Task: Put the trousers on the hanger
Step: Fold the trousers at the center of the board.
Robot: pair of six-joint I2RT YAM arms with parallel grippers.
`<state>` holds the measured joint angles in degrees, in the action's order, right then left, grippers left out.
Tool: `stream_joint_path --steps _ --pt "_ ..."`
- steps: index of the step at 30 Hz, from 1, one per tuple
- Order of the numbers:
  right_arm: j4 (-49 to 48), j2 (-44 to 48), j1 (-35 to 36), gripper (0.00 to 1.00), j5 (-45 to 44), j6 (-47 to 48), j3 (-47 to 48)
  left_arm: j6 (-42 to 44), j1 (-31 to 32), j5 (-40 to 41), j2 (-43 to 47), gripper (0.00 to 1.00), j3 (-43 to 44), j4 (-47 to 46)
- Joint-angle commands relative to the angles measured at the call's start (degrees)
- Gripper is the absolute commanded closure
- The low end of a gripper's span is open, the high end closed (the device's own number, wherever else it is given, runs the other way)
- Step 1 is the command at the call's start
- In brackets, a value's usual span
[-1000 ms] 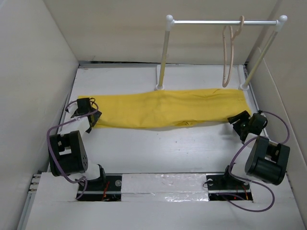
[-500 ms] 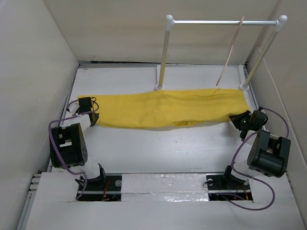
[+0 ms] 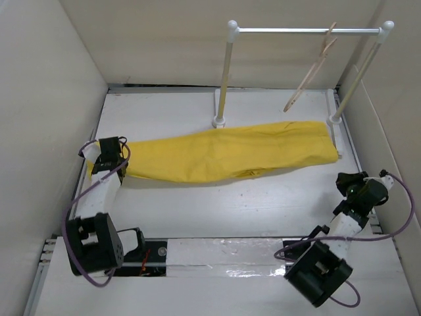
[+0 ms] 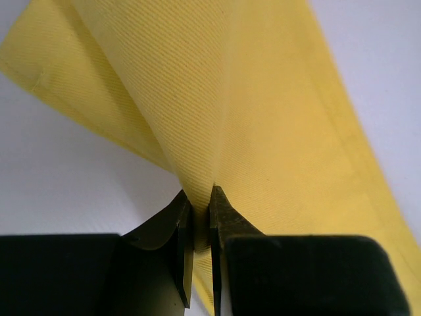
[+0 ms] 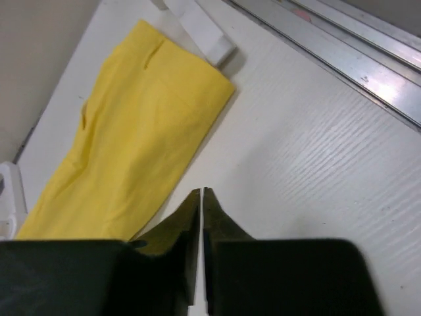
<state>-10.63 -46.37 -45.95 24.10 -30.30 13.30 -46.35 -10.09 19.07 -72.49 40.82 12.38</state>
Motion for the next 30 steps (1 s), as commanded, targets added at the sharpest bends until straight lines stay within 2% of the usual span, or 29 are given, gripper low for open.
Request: stream_joint_path --steps 1,2,3,5,7,11,13,16,19,22,26,28,29,30 --pt "6.3 8.7 -0.6 0.82 4.7 3.6 -1.5 2.7 -0.7 3.5 8.9 1.00 -2.1 2.6" --pt "2.2 10.1 0.1 0.54 5.3 2.0 -2.7 3.1 -0.7 3.7 9.6 1.00 -2.0 3.6" --pt "1.5 9.6 0.9 0.41 5.2 0.5 -2.9 3.4 -0.7 3.8 10.3 1.00 -1.8 4.0" --pt "2.0 6.1 3.0 0.24 4.4 2.5 -0.8 4.0 -0.7 3.6 10.3 1.00 -1.4 4.8" --pt "1.8 -1.7 3.6 0.20 4.0 5.0 2.2 4.2 -0.7 2.7 9.8 1.00 -1.2 4.3" --pt "-6.0 -16.9 5.8 0.19 6.8 5.1 5.7 4.4 -0.7 0.6 8.3 1.00 -0.7 1.9" --pt "-9.6 -24.6 10.7 0.19 5.2 2.5 7.0 4.6 -1.3 -0.8 7.9 1.00 -0.5 1.1" --pt "-11.5 -31.8 18.9 0.18 -0.2 0.7 10.4 4.9 -1.3 -2.3 8.2 1.00 -0.4 0.2" --pt "-10.9 -36.9 24.7 0.18 -1.3 -0.6 15.7 5.3 -1.3 -3.6 8.7 1.00 -0.5 -0.8" --pt "-11.4 -42.5 27.1 0.22 -3.1 -2.8 18.8 5.3 -1.9 -4.7 8.2 1.00 -0.5 -1.7" --pt "-6.8 -42.2 28.4 0.39 -7.3 -3.3 21.8 5.6 -3.1 -6.3 7.1 1.00 -0.3 -2.3" --pt "-6.3 -42.7 28.4 0.61 -8.4 -3.4 22.8 5.7 -3.1 -6.4 6.8 1.00 -0.2 -2.4" --pt "-5.8 -43.2 28.4 0.82 -8.6 -3.4 23.9 5.7 -3.1 -6.3 6.7 1.00 -0.1 -2.4" --pt "-5.4 -44.0 28.4 0.88 -8.9 -3.2 24.6 6.0 -3.1 -5.8 6.4 1.00 0.1 -2.5"
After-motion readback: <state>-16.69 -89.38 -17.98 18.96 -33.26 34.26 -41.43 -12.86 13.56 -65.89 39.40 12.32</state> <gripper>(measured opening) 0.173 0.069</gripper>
